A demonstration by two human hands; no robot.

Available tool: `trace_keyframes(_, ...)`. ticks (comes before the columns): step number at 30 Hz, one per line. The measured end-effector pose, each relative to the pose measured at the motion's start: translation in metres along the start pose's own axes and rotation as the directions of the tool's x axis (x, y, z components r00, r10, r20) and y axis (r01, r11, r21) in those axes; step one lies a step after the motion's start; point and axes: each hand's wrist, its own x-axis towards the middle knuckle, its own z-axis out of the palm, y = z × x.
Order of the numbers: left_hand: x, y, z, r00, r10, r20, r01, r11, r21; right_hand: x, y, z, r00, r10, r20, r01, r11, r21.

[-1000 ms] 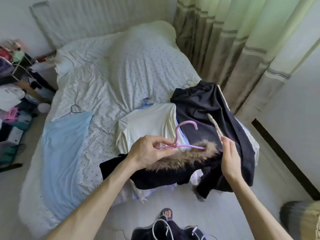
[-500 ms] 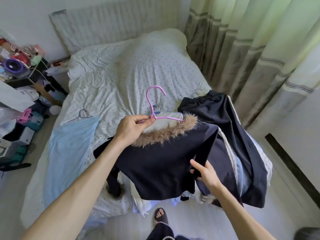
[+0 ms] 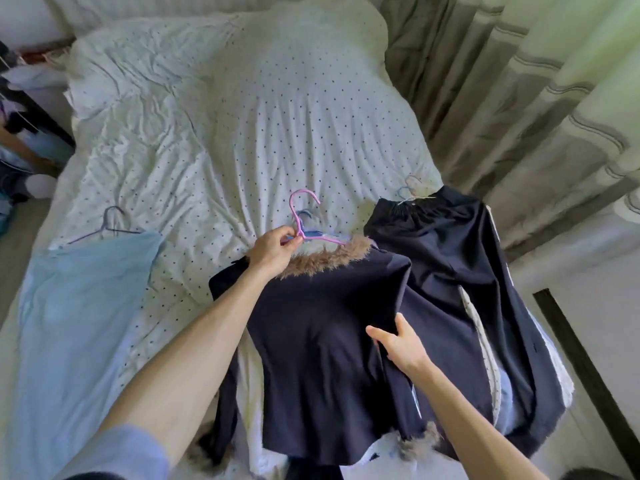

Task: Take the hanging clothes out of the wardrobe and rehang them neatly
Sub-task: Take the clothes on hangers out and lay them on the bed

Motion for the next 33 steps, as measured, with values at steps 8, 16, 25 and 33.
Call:
trace_keyframes(8,0.145,-0.04,0.051,0.996,-0.088,-0.017,0.089,0.991,0.101,0.096,-0.046,0.024,0.995,0.099,-0.014,-0.1,0.992,-0.071)
trace_keyframes(16,0.213,-0.106,0.11,0.981,-0.19,-0.034,0.193,0.962,0.195,0.161,-0.047,0.049,0.981,0.185,0.055,-0.172,0.967,-0.186)
trace_keyframes(25,0.241,-0.135,0.159,0.971,-0.217,-0.096,0.236,0.926,0.295,0.191,-0.021,0.058,0.992,0.123,-0.017,-0.121,0.928,-0.351)
trace_keyframes(33,0.234,-0.137,0.159,0.961,-0.23,-0.154,0.264,0.932,0.249,0.178,-0.015,0.048,0.996,0.061,-0.063,-0.086,0.839,-0.538)
